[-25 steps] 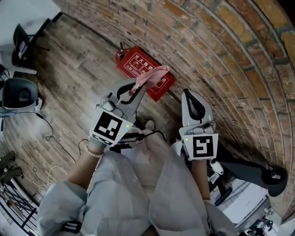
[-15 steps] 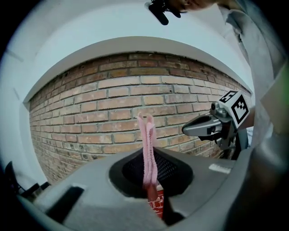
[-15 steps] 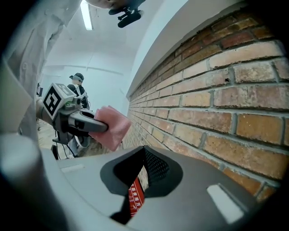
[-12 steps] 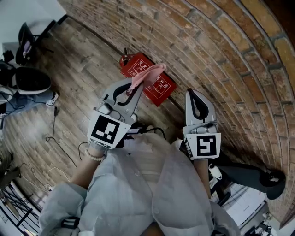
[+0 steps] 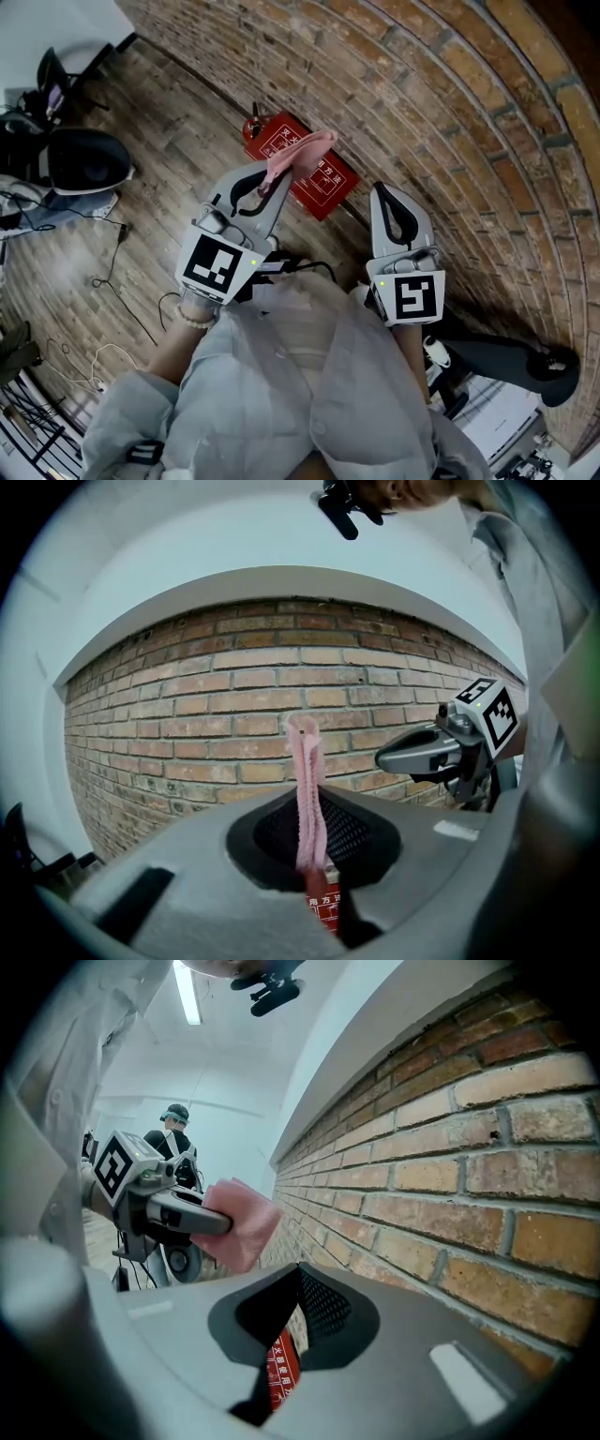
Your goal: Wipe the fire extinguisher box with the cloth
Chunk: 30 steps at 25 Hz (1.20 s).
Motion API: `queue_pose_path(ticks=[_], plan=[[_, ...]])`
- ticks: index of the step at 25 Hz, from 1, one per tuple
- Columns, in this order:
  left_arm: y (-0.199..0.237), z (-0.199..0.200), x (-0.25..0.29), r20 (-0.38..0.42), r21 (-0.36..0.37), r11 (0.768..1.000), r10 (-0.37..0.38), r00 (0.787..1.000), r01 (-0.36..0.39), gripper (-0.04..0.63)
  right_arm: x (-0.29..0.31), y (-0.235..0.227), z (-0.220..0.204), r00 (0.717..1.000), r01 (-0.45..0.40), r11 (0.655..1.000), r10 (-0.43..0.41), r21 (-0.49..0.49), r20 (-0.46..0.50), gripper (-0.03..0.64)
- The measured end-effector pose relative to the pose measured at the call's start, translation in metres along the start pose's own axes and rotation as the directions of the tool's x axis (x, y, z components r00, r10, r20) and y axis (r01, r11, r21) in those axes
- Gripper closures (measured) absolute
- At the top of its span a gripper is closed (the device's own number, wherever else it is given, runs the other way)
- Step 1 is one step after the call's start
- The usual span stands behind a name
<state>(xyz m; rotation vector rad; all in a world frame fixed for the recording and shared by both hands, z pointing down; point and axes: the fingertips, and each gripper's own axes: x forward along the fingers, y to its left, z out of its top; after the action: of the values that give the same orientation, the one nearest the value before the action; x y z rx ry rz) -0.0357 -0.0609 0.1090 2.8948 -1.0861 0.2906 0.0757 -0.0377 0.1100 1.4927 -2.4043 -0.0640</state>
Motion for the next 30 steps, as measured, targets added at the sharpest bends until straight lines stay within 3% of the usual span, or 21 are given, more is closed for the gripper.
queue_pose_path(ticks=[30], plan=[[0.003,-0.011,0.001,-0.02,0.0,1.0,-0.011,1.0,0.011,0.583,0.013,0.013,-0.006,0.999,-0.039,0.999,0.038,-0.024,-0.032,0.61]])
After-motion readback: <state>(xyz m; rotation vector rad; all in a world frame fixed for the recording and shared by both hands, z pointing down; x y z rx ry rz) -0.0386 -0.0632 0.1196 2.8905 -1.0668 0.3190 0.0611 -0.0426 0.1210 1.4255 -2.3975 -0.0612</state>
